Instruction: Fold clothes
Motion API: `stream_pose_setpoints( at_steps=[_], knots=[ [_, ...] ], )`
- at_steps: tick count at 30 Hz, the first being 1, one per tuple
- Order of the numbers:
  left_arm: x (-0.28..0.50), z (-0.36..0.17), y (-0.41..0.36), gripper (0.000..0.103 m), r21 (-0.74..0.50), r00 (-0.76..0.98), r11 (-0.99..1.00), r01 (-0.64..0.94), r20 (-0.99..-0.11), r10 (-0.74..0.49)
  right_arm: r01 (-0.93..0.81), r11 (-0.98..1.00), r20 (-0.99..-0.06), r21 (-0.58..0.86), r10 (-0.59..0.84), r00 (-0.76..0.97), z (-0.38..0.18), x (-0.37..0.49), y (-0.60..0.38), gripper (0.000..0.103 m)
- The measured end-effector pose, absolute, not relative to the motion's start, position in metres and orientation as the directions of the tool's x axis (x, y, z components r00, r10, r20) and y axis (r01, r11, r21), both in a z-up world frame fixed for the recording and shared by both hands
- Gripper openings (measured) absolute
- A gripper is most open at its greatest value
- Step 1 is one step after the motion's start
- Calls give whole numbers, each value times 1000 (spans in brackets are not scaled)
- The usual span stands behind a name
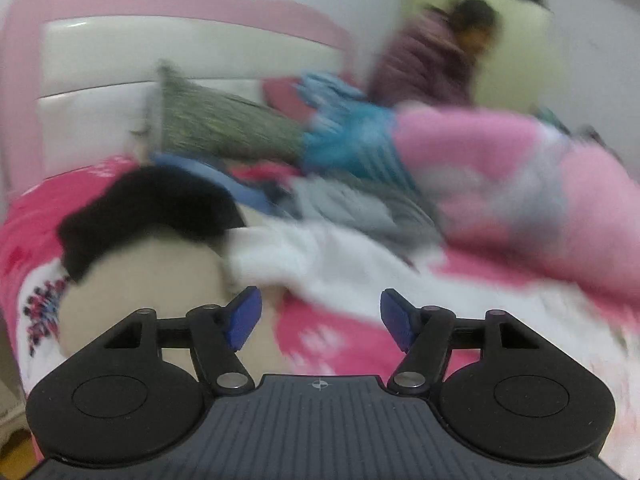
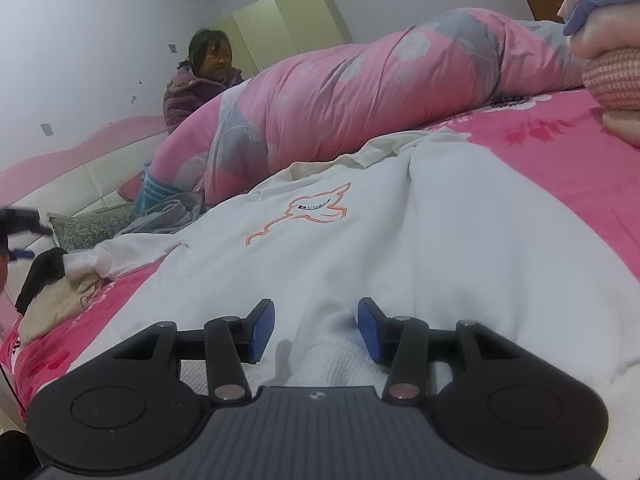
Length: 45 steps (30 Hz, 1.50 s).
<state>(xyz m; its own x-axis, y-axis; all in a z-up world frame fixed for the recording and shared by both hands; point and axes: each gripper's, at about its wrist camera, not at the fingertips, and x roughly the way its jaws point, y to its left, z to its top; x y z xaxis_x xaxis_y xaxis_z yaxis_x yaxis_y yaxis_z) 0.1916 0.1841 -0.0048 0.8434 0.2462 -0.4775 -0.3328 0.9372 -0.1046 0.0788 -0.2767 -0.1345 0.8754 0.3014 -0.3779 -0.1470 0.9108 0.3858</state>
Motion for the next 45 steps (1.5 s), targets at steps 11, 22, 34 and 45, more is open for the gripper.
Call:
stream_pose_setpoints(
  at_steps=[11, 22, 34, 45],
  knots=[
    [94, -67, 31, 75, -157, 747, 950, 270, -588, -309, -93, 935, -430, 343, 244, 869, -112, 58, -272, 50],
    [83, -105, 7, 78, -70, 718, 963, 262, -652, -243, 34, 998, -557, 59, 4, 831, -97, 0, -328, 70],
    [83, -112, 0, 87, -50, 742, 973, 224, -639, -203, 87, 970, -627, 226, 77, 775, -81, 20, -363, 6],
    [83, -113, 2, 90, -73, 754, 975, 212, -623, -210, 93, 873, -296, 478, 61, 953, 104, 169, -468, 7]
  ],
)
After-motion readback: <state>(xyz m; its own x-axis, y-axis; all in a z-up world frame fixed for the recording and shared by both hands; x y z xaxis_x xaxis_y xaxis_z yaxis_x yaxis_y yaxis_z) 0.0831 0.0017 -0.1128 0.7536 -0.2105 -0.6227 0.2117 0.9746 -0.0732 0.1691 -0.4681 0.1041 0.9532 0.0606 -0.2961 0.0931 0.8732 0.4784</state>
